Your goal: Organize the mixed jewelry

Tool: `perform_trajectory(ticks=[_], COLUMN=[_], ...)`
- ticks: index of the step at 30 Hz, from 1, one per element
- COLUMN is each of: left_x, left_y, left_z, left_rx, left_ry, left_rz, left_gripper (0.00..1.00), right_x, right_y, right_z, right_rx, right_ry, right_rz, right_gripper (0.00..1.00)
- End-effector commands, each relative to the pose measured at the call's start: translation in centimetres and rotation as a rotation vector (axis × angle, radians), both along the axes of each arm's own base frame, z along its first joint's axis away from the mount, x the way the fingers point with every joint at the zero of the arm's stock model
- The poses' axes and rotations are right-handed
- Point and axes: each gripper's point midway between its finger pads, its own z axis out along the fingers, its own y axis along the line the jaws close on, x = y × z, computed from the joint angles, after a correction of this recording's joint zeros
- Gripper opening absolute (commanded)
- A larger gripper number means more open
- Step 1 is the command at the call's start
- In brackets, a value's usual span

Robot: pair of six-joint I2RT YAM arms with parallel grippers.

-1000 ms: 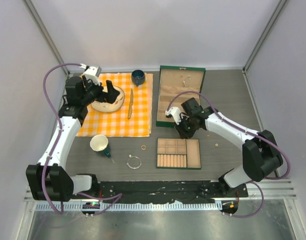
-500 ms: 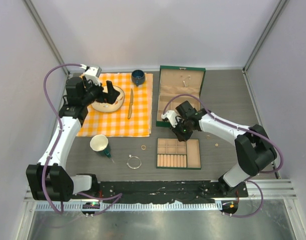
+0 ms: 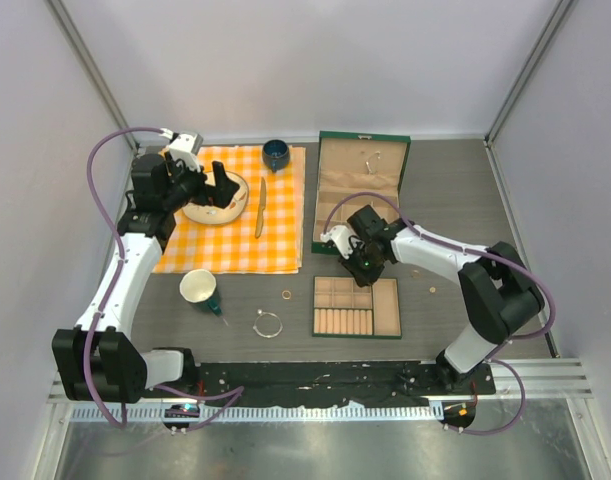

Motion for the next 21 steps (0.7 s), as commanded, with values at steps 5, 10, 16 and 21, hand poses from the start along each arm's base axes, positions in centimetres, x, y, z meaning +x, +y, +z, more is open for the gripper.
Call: perform_trajectory(ticks=[5,10,16,21], left_x=[0.0,0.0,-0.1,-0.1], left_y=[0.0,0.1,0.1,0.1], left_z=[1.1,1.1,1.2,1.2], left_rx=[0.010,0.011,0.012,0.012], left_ry=[-0.051,-0.052,-0.054,-0.055], left_rz=[-0.002,-0.001,0.002,0.001], left_gripper=[1.00,1.00,1.00,1.00], right_x=[0.2,0.0,0.3,0.8], right_y=[0.0,0.1,0.3,0.6], right_z=[0.2,0.6,1.7,4.4], right_rx=[-0.008,-0.002,0.019,0.060], right_ry=[-0.018,-0.016,-0.042,-0.101], right_rz=[-0.012,-0.014,-0.028,-0.035], right_gripper=[0.18,0.30,0.35,0.36])
